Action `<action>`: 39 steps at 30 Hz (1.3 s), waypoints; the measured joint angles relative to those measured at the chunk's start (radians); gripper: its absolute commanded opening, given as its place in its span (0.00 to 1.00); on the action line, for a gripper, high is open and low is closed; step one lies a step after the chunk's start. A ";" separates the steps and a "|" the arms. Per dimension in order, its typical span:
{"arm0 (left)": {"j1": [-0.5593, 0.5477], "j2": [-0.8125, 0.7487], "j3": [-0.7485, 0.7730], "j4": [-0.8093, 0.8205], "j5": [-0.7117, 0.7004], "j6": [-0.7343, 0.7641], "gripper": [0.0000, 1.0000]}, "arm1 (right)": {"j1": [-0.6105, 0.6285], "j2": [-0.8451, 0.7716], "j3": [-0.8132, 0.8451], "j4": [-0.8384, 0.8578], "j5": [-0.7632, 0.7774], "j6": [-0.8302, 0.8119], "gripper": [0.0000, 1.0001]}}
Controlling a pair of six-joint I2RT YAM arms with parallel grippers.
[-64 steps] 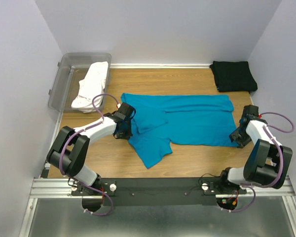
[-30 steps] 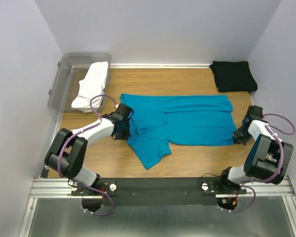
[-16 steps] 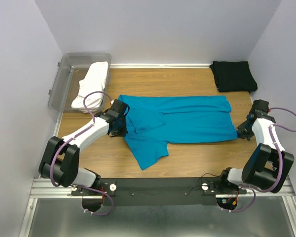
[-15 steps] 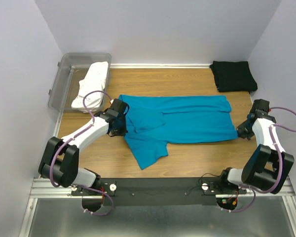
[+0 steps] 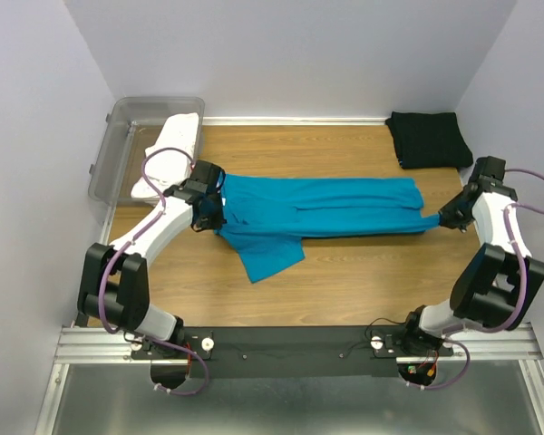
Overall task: Fold and stack the t-shirts
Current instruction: Fold the tshirt
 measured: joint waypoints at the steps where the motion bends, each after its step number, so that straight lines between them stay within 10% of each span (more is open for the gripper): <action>1: 0.007 0.015 0.020 -0.003 0.002 0.006 0.00 | 0.003 0.022 0.012 0.001 -0.005 -0.004 0.01; 21: 0.085 0.330 0.251 0.007 0.048 0.056 0.00 | 0.102 0.378 0.185 0.122 -0.016 -0.024 0.03; 25: 0.087 0.349 0.268 0.013 0.048 0.048 0.13 | 0.111 0.414 0.185 0.141 -0.015 -0.027 0.08; 33: 0.088 0.348 0.271 0.031 0.040 0.019 0.58 | 0.171 0.424 0.229 0.163 0.014 -0.063 0.53; 39: 0.091 0.246 0.213 0.059 0.032 -0.016 0.73 | 0.267 0.345 0.226 0.171 0.044 -0.082 0.78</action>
